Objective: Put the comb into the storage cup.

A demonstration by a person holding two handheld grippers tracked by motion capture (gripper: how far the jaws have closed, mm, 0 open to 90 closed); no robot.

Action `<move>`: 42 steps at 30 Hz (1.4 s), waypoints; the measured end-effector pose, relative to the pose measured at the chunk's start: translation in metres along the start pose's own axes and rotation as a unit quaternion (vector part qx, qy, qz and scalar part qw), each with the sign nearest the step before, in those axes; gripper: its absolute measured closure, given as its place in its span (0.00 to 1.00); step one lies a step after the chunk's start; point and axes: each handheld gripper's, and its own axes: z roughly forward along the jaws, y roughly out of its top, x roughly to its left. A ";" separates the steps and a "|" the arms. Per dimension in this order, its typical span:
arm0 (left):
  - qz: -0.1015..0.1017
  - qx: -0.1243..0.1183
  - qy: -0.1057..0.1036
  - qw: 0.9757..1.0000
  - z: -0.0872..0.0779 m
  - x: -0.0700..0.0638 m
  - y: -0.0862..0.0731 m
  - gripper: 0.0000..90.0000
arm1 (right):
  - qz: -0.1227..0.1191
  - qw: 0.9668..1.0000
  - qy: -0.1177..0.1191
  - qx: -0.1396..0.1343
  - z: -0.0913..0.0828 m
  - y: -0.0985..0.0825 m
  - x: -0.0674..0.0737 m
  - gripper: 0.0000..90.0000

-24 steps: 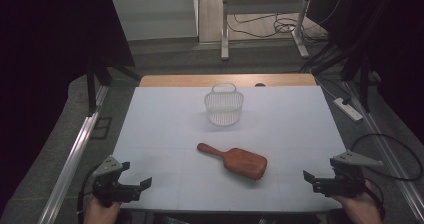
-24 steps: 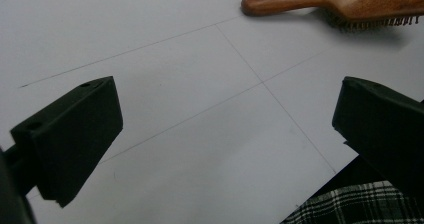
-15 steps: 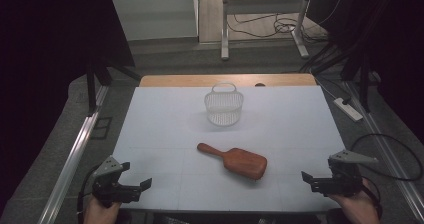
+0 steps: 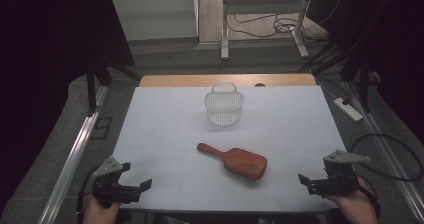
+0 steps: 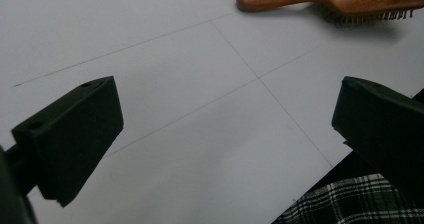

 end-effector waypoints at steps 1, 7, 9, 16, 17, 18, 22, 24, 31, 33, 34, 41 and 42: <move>0.000 0.000 0.000 1.000 0.000 0.000 0.000 0.00 | -0.003 1.000 0.001 0.003 0.000 0.000 0.000 0.00; 0.002 -0.001 0.000 1.000 0.000 0.000 0.000 0.00 | -0.006 1.000 0.020 0.005 0.002 0.003 0.003 0.00; 0.003 -0.001 0.000 1.000 0.000 0.000 0.000 0.00 | -0.007 1.000 0.024 0.004 0.002 0.004 0.003 0.00; 0.003 0.000 -0.001 1.000 0.000 -0.001 0.000 0.00 | -0.013 0.999 0.036 0.000 0.005 0.010 0.004 0.00; 0.003 0.000 -0.001 1.000 0.000 -0.001 0.000 0.00 | -0.011 0.999 0.043 0.000 0.006 0.010 0.004 0.00; 0.003 0.000 -0.001 1.000 0.000 -0.001 0.000 0.00 | -0.011 0.999 0.048 -0.001 0.006 0.011 0.004 0.00; 0.002 -0.001 -0.001 1.000 0.000 0.000 0.000 0.00 | -0.019 0.998 0.065 -0.003 0.008 0.014 0.007 0.00; 0.002 0.000 -0.001 1.000 0.000 0.000 0.000 0.00 | -0.024 0.997 0.068 0.000 0.009 0.016 0.008 0.00; 0.002 0.002 -0.002 1.000 0.001 0.000 0.000 0.00 | -0.035 0.995 0.089 0.010 0.016 0.028 0.016 0.00; 0.002 0.002 -0.002 1.000 0.001 0.000 0.000 0.00 | -0.046 0.995 0.090 0.012 0.019 0.032 0.019 0.00; 0.001 0.001 -0.002 1.000 0.001 0.000 0.000 0.00 | -0.049 0.995 0.091 0.013 0.020 0.034 0.020 0.00; 0.000 0.001 -0.002 1.000 0.001 0.000 0.000 0.01 | -0.058 0.993 0.102 0.008 0.026 0.044 0.026 0.00; 0.000 0.001 -0.002 1.000 0.001 0.000 0.000 0.01 | -0.059 0.993 0.105 0.006 0.027 0.045 0.028 0.00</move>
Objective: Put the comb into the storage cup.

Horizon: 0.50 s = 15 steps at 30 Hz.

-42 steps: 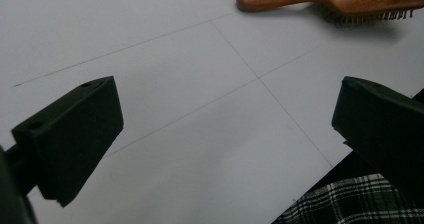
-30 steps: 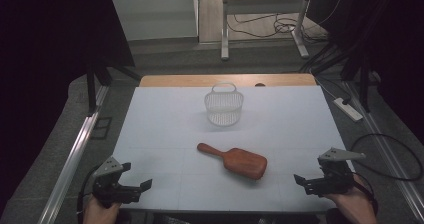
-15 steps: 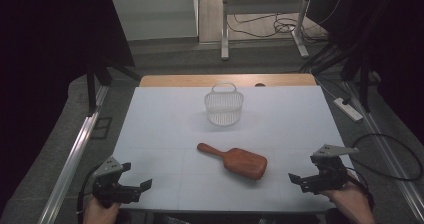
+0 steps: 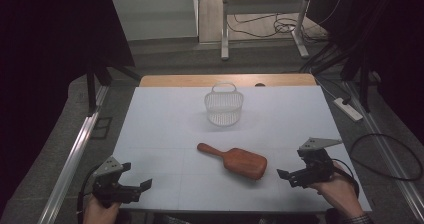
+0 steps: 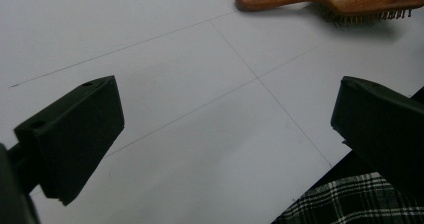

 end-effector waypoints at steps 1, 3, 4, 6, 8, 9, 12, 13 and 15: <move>0.000 0.000 0.000 1.000 0.000 0.000 0.000 0.01 | -0.001 1.000 0.003 -0.001 0.001 0.002 0.001 0.00; 0.000 0.000 0.000 1.000 0.000 0.000 0.000 0.01 | -0.002 1.000 0.010 0.000 0.004 0.005 0.003 0.00; 0.000 0.000 0.000 1.000 0.000 0.000 0.000 0.01 | -0.004 1.000 0.012 0.001 0.005 0.007 0.003 0.00; 0.000 0.000 0.000 1.000 0.000 0.000 0.000 0.01 | -0.005 1.000 0.014 0.005 0.008 0.011 0.005 0.00; 0.000 0.000 0.000 1.000 0.000 0.000 0.000 0.01 | -0.012 1.000 0.015 0.011 0.010 0.014 0.007 0.00; 0.000 0.000 -0.001 1.000 0.000 0.000 0.000 0.01 | -0.015 1.000 0.014 0.013 0.012 0.015 0.009 0.00; 0.000 -0.001 0.000 1.000 0.000 0.000 0.000 0.01 | -0.019 1.000 0.016 0.015 0.015 0.019 0.011 0.00; 0.000 0.000 0.000 1.000 0.000 0.000 0.000 0.01 | -0.020 1.000 0.017 0.016 0.016 0.020 0.011 0.00; -0.001 -0.001 0.000 1.000 0.000 0.000 0.000 0.01 | -0.019 0.999 0.019 0.017 0.017 0.021 0.012 0.00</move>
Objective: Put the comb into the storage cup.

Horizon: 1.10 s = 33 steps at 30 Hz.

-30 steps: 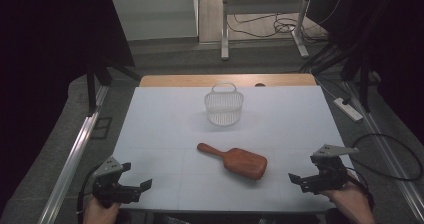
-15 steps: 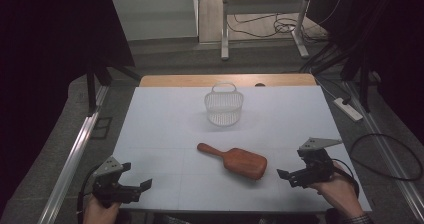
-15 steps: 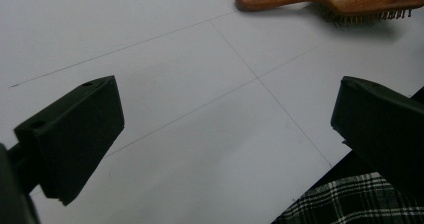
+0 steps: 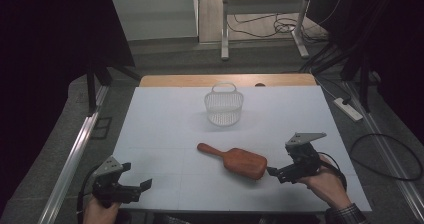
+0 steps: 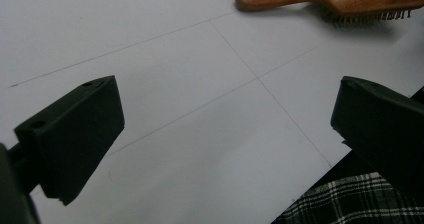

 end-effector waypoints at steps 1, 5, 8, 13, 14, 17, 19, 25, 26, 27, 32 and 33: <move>0.000 0.000 0.000 1.000 0.000 0.000 0.000 0.01 | -0.003 1.000 0.002 0.000 0.001 0.001 0.000 0.00; 0.000 0.000 0.000 1.000 0.000 0.000 0.000 0.01 | -0.010 1.000 0.010 0.003 0.008 0.007 0.004 0.00; -0.001 0.000 -0.001 1.000 0.000 0.000 0.000 0.01 | -0.014 1.000 0.014 0.008 0.012 0.011 0.006 0.00; -0.002 -0.001 -0.001 1.000 0.000 0.000 0.000 0.01 | -0.020 1.000 0.017 0.014 0.019 0.017 0.009 0.00; -0.002 -0.001 -0.001 1.000 0.000 0.001 0.000 0.01 | -0.022 0.999 0.019 0.017 0.022 0.019 0.010 0.00; -0.003 -0.002 -0.002 1.000 0.000 0.001 0.000 0.01 | -0.023 0.999 0.023 0.021 0.027 0.023 0.012 0.00; -0.003 -0.001 -0.002 1.000 0.000 0.001 0.000 0.01 | -0.023 0.999 0.024 0.024 0.029 0.025 0.013 0.00; -0.003 -0.001 -0.002 1.000 0.000 0.001 0.000 0.01 | -0.034 0.999 0.023 0.027 0.036 0.030 0.015 0.00; -0.003 -0.001 -0.002 1.000 0.000 0.001 0.000 0.01 | -0.035 0.999 0.023 0.029 0.037 0.030 0.016 0.00; -0.003 -0.001 -0.002 1.000 0.000 0.001 0.000 0.01 | -0.039 0.998 0.025 0.033 0.041 0.033 0.017 0.00; -0.003 -0.001 -0.002 1.000 0.000 0.001 0.000 0.01 | -0.039 0.998 0.025 0.042 0.046 0.037 0.020 0.00; -0.003 -0.001 -0.002 1.000 0.000 0.001 0.000 0.01 | -0.039 0.998 0.024 0.045 0.047 0.039 0.021 0.00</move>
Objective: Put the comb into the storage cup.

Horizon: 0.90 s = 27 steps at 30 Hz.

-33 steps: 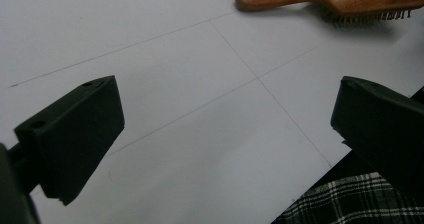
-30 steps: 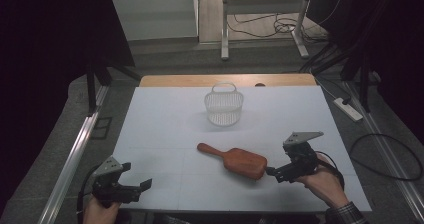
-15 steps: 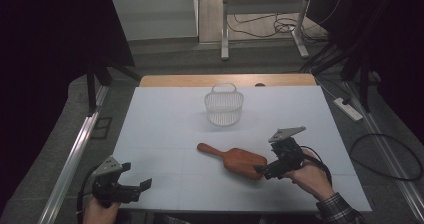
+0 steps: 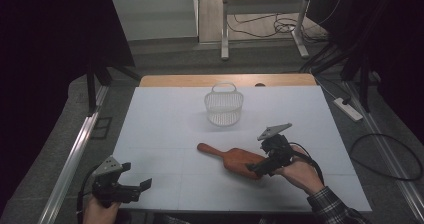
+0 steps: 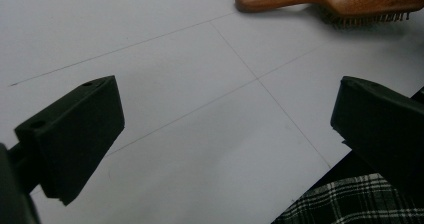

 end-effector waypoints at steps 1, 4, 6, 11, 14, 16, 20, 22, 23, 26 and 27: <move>0.000 0.000 0.000 1.000 0.000 0.000 0.000 0.01 | -0.001 1.000 -0.001 0.005 0.003 0.004 0.002 0.00; 0.000 0.000 0.000 1.000 0.000 0.000 0.000 0.01 | -0.006 1.000 -0.002 0.014 0.008 0.010 0.006 0.00; 0.000 0.000 0.000 1.000 0.000 0.000 0.000 0.01 | -0.009 1.000 0.000 0.016 0.010 0.013 0.008 0.00; -0.001 0.000 -0.001 1.000 0.000 0.000 0.000 0.01 | -0.013 0.999 0.010 0.028 0.020 0.023 0.012 0.00; -0.001 0.001 -0.002 1.000 0.000 0.000 0.000 0.01 | -0.015 0.999 0.011 0.035 0.026 0.027 0.014 0.00; 0.000 0.001 -0.002 1.000 0.000 0.000 0.000 0.01 | -0.020 0.999 0.011 0.039 0.029 0.030 0.016 0.00; -0.001 0.001 -0.002 1.000 0.000 0.000 0.000 0.01 | -0.032 0.998 0.012 0.047 0.037 0.035 0.021 0.00; -0.001 0.001 -0.002 1.000 0.000 0.001 0.000 0.01 | -0.038 0.998 0.010 0.053 0.040 0.038 0.023 0.00; -0.001 0.001 -0.002 1.000 0.000 0.001 0.000 0.01 | -0.039 0.998 0.010 0.052 0.041 0.039 0.024 0.03; -0.001 0.001 -0.003 1.000 0.000 0.001 0.000 0.01 | -0.044 0.998 0.014 0.051 0.041 0.041 0.024 0.14; 0.000 0.001 -0.002 1.000 0.000 0.001 0.000 0.01 | -0.044 0.998 0.017 0.051 0.041 0.041 0.025 0.19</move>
